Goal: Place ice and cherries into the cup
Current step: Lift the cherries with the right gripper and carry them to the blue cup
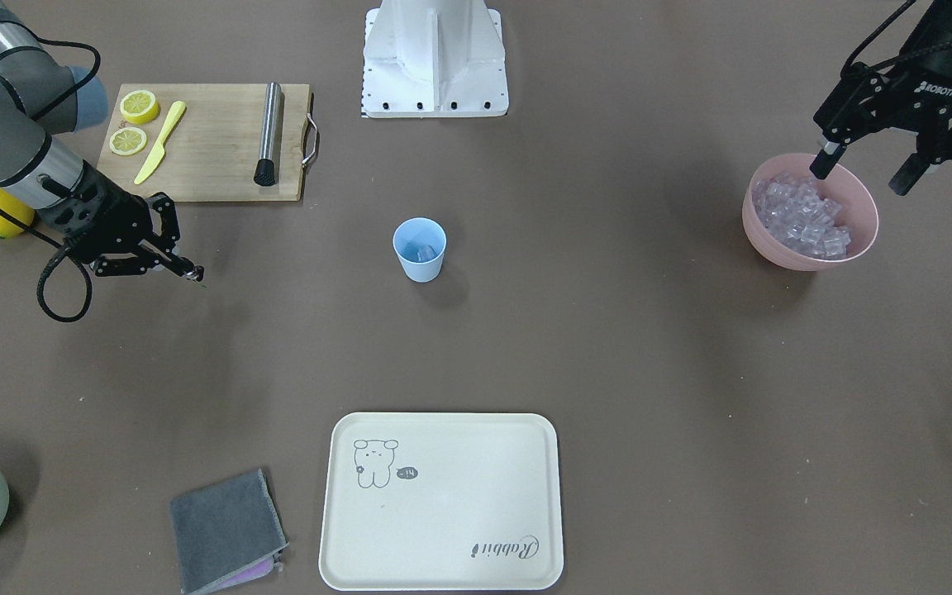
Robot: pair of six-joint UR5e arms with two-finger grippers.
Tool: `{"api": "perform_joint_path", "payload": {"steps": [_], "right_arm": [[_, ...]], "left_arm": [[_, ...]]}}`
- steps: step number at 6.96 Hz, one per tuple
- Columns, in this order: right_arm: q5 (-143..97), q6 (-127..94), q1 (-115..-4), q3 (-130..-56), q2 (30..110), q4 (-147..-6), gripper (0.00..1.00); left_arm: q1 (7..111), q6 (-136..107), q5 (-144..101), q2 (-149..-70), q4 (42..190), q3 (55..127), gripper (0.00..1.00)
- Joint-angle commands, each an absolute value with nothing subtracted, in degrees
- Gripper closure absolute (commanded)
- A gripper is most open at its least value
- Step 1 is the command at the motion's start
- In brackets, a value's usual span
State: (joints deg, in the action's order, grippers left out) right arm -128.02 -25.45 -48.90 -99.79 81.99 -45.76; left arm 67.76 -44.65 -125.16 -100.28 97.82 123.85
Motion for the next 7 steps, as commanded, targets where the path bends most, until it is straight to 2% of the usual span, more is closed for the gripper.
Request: {"api": "perform_joint_path", "payload": {"steps": [1,4,7], "right_arm": [[-128.6,-39.9,-47.8,-102.8,75.2,-45.9,0.99],[-127.4,-53.5,-42.3,-105.0,67.4,-46.0,0.99],[-111.1,-54.4,-29.8,-105.3,65.5,-46.1,0.97]], "left_arm": [[67.8,-44.6,-125.2,-100.2,97.8,123.8,0.02],[67.8,-44.6,-125.2,-100.2,97.8,123.2,0.02],[67.8,-44.6,-125.3,-100.0,97.7,122.9,0.02]]}}
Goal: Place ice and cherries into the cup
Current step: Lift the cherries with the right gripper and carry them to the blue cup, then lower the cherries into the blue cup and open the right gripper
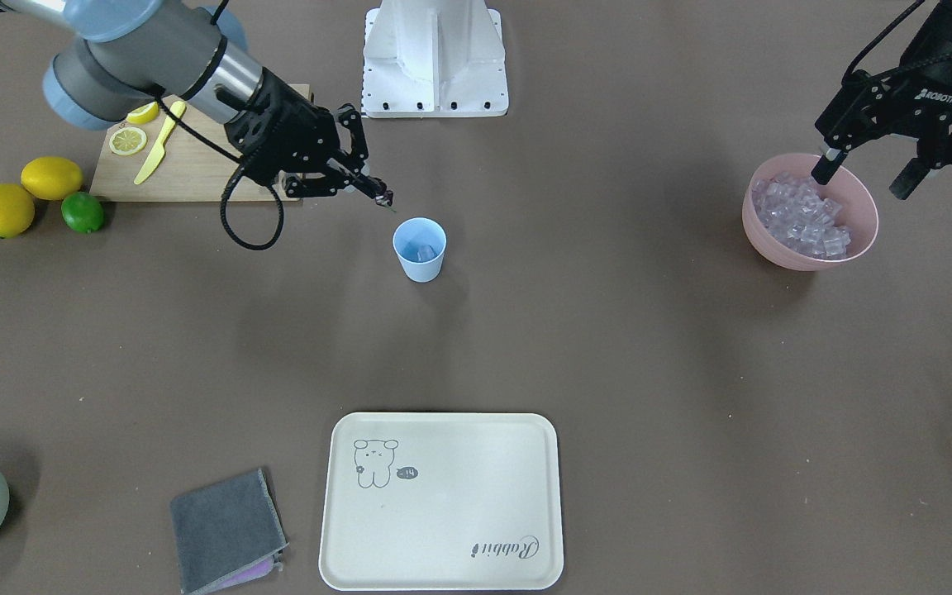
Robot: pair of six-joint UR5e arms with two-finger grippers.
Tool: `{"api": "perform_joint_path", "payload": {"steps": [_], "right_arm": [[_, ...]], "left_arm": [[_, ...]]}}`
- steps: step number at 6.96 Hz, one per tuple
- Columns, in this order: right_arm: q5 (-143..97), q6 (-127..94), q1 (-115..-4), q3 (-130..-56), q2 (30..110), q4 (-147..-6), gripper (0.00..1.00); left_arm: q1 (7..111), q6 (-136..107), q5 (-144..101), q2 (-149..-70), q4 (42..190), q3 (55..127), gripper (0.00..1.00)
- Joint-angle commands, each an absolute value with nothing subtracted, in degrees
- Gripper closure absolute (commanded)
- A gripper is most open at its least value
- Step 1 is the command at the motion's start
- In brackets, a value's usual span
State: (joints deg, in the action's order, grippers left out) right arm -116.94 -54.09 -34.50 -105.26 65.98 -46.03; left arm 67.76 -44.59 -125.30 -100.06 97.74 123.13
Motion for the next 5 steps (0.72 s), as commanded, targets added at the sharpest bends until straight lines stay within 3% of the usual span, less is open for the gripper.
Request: {"api": "perform_joint_path", "payload": {"steps": [1,5], "right_arm": [[-110.3,-54.4,-28.8,-105.4,65.7,-46.1,0.97],[-107.9,-54.0,-28.5,-104.6,65.0,-47.0,0.96]], "left_arm": [[67.9,-44.6,-125.3,-100.0,97.7,123.0,0.02],[68.2,-44.5,-128.4,-98.3,97.9,123.0,0.02]]}}
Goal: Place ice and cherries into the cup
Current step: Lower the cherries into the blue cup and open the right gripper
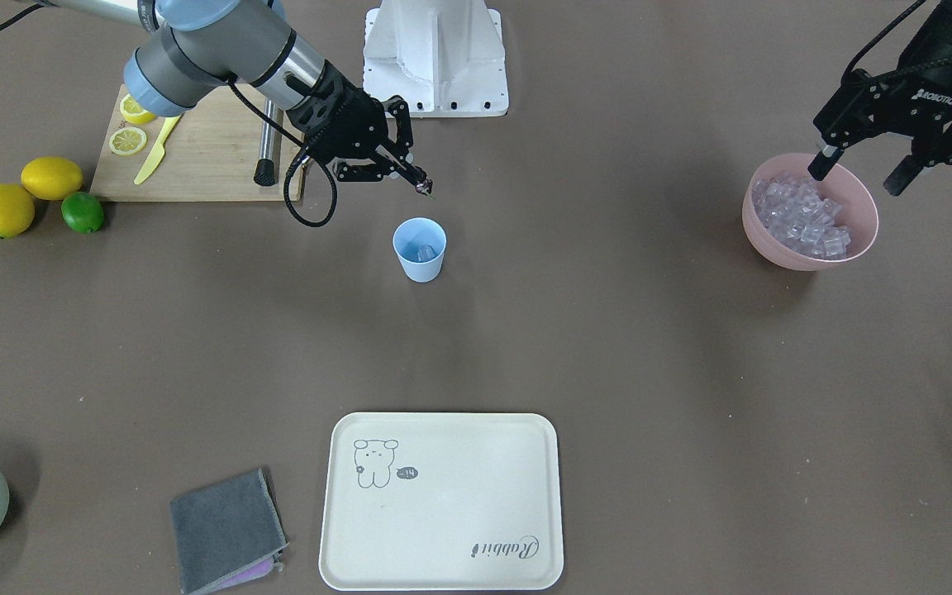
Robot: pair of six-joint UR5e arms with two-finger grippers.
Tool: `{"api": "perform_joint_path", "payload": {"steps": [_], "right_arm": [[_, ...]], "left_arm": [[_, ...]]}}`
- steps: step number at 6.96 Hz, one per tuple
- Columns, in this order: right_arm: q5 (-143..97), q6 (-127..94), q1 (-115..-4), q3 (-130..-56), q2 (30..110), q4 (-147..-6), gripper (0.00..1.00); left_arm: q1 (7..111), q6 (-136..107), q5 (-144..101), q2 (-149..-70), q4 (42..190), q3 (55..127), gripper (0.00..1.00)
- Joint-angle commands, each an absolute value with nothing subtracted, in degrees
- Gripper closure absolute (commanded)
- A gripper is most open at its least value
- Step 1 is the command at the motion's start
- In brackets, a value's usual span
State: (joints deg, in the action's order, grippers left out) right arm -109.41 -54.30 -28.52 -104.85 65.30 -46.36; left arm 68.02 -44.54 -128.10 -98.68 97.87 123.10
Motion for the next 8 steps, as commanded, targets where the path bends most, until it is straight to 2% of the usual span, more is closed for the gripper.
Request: {"api": "perform_joint_path", "payload": {"steps": [1,5,7,8], "right_arm": [[-106.4,-53.8,-28.5,-104.5,63.9,-48.9,0.93],[-101.3,-53.7,-28.6,-101.9,62.5,-50.8,0.93],[-99.8,-53.6,-28.0,-100.1,62.4,-50.6,0.91],[-99.7,-53.6,-27.9,-98.8,62.4,-50.4,0.87]], "left_arm": [[68.2,-44.5,-128.4,-98.3,97.9,122.9,0.02],[68.2,-44.4,-128.4,-98.6,98.0,121.9,0.02],[68.2,-44.3,-128.4,-99.1,98.0,121.3,0.02],[68.2,-44.3,-128.4,-99.1,98.0,121.1,0.02]]}}
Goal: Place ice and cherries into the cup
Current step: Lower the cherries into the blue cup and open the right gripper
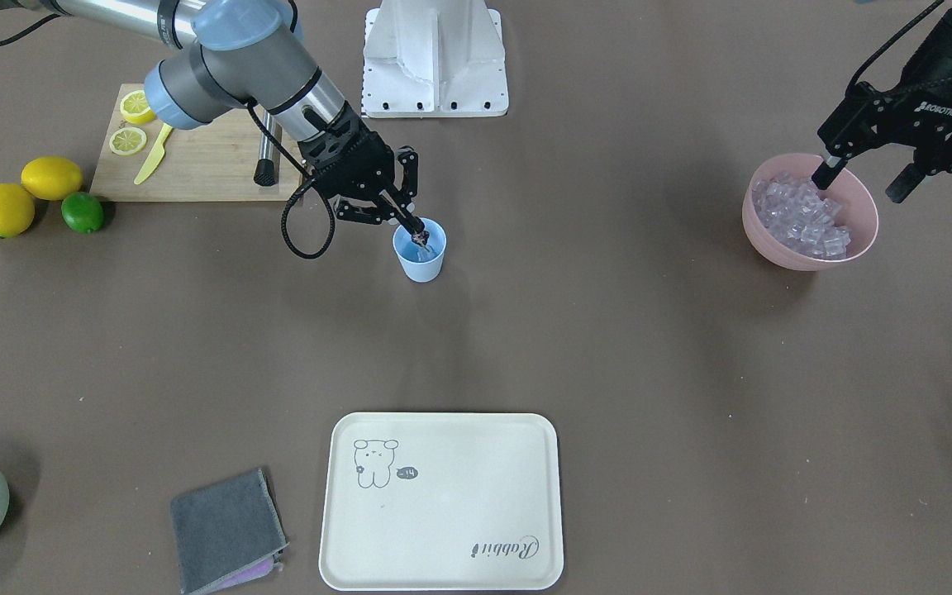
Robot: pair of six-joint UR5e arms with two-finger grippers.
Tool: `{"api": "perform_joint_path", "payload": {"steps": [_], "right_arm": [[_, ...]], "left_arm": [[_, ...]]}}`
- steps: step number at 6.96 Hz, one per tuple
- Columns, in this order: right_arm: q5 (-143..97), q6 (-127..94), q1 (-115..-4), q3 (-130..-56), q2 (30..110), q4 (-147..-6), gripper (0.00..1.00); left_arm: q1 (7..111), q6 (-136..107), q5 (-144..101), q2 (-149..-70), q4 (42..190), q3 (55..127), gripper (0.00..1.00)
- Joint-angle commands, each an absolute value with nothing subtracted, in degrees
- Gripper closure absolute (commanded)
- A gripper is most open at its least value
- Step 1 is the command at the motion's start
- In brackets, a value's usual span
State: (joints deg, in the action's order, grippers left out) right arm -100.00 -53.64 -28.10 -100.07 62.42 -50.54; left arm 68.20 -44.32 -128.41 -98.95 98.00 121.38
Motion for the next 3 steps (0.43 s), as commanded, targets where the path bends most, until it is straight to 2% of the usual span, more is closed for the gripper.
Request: {"api": "perform_joint_path", "payload": {"steps": [1,2,3], "right_arm": [[-99.7,-53.7,-27.4,-98.6,62.4,-50.4,0.86],[-99.7,-53.6,-27.2,-98.7,62.4,-50.4,0.66],[-99.7,-53.7,-27.1,-98.9,62.3,-50.4,0.01]], "left_arm": [[68.2,-44.3,-128.4,-99.1,98.0,121.0,0.02],[68.2,-44.3,-128.4,-99.1,98.0,120.9,0.02],[68.2,-44.3,-128.4,-99.1,98.0,120.9,0.02]]}}
